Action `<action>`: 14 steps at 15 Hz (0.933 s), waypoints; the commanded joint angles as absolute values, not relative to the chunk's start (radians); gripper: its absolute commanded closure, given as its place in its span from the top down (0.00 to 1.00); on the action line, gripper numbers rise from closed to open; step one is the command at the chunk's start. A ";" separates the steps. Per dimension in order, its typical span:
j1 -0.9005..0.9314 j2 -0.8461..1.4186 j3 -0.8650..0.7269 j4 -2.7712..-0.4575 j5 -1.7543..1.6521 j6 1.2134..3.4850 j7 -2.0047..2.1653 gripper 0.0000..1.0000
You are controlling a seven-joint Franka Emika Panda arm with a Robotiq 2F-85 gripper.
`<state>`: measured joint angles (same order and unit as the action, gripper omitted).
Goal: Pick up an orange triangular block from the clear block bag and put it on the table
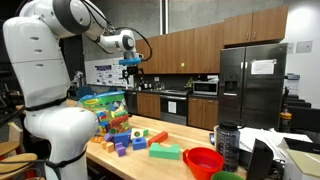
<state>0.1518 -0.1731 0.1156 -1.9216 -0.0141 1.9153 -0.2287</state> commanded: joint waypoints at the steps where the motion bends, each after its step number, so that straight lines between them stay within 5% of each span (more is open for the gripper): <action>1: 0.149 -0.169 0.118 -1.924 -0.014 1.913 -0.228 1.00; 14: 0.194 -0.139 0.119 -1.739 0.208 1.862 -0.456 1.00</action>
